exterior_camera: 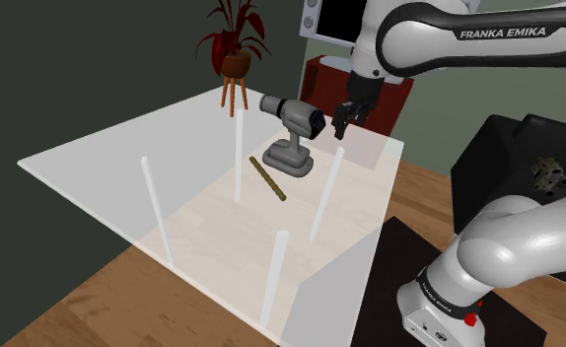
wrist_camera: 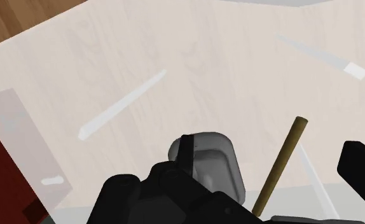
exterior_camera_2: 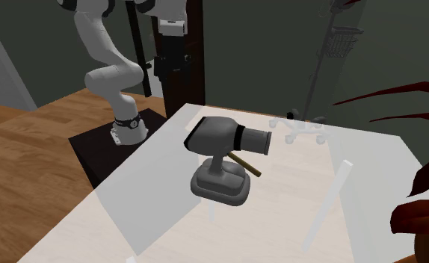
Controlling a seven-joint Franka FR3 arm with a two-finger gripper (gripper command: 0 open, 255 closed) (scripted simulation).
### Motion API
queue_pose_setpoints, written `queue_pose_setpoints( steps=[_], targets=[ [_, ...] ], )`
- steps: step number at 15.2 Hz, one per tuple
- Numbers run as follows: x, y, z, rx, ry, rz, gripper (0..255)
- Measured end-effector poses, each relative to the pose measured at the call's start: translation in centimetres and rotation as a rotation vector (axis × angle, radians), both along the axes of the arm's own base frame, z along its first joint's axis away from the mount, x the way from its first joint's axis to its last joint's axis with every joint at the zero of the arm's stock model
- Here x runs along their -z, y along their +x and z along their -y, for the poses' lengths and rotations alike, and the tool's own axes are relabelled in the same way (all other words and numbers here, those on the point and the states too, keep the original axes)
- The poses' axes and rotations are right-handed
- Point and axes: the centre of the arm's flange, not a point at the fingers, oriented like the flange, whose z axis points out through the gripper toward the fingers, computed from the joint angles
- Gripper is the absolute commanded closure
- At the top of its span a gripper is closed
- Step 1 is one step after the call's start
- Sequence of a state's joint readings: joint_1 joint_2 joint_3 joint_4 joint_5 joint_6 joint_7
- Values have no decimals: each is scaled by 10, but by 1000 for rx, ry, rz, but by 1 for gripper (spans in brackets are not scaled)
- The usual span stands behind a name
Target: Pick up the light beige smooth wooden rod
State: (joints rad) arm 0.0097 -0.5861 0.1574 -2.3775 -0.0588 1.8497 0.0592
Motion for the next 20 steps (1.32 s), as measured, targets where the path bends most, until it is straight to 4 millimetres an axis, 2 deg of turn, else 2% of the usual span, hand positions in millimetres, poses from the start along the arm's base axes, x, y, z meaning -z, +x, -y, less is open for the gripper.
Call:
queue_pose_setpoints(
  steps=[2,6,12,20],
  targets=[
    [25,16,-7,16,3,4,0],
    [56,45,-27,47,7,13,0],
    [118,95,-51,94,16,25,0],
    [187,165,-83,158,28,42,0]
  ],
)
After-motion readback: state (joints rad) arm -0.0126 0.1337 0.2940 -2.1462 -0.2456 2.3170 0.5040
